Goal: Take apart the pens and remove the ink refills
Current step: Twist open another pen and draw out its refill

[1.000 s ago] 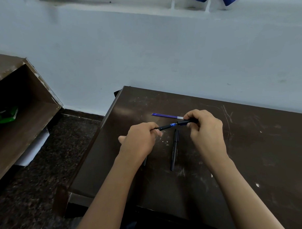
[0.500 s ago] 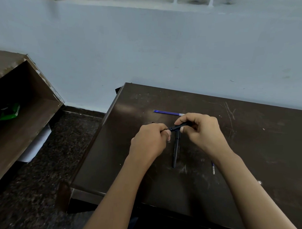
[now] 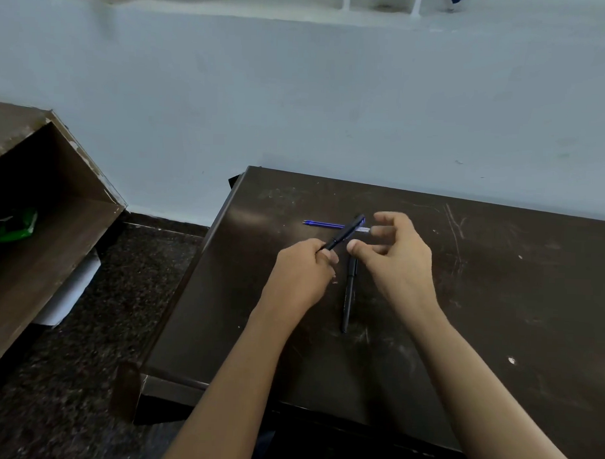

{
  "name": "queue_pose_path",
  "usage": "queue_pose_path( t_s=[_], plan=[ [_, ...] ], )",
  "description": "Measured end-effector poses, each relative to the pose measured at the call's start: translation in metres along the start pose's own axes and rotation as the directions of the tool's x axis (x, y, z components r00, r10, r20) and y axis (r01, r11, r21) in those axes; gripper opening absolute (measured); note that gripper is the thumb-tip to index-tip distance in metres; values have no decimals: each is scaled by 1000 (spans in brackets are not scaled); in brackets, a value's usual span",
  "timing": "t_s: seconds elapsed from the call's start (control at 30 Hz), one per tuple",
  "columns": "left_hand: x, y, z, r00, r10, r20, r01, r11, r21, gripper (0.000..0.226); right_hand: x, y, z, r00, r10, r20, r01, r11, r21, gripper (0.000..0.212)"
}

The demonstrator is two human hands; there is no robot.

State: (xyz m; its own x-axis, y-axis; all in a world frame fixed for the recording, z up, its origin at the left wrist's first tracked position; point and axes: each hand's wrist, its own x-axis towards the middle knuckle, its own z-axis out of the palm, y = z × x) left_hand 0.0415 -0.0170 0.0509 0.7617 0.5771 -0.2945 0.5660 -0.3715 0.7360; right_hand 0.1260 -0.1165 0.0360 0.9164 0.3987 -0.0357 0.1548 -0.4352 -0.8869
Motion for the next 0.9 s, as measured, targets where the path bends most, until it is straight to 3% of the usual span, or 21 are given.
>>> queue_pose_path(
  t_s=[0.07, 0.17, 0.37, 0.53, 0.67, 0.9],
  plan=[
    [0, 4, 0, 998, -51, 36, 52, 999, -12, 25, 3, 4, 4, 990, 140, 13, -141, 988, 67, 32],
    [-1, 5, 3, 983, -100, 152, 85, 991, 106, 37, 0, 8, 17, 942, 300, 151, -323, 932, 163, 26],
    [-6, 6, 2, 934, -209, 289, 148, 965, 217, 62, -2, 13, 40, 907, 383, 174, -397, 916, 57, 19],
    [-8, 3, -5, 976, -185, 119, 137, 934, 329, 46, -4, 19, 59, 964, 261, 53, -250, 955, -157, 15],
    [-8, 1, -10, 973, -221, 70, 185, 921, 343, 42, -6, 23, 70, 972, 219, 87, -174, 915, -364, 14],
    [-9, 2, -14, 972, -231, 38, 203, 912, 356, 40, -11, 33, 76, 980, 164, 113, -79, 840, -537, 15]
  ],
)
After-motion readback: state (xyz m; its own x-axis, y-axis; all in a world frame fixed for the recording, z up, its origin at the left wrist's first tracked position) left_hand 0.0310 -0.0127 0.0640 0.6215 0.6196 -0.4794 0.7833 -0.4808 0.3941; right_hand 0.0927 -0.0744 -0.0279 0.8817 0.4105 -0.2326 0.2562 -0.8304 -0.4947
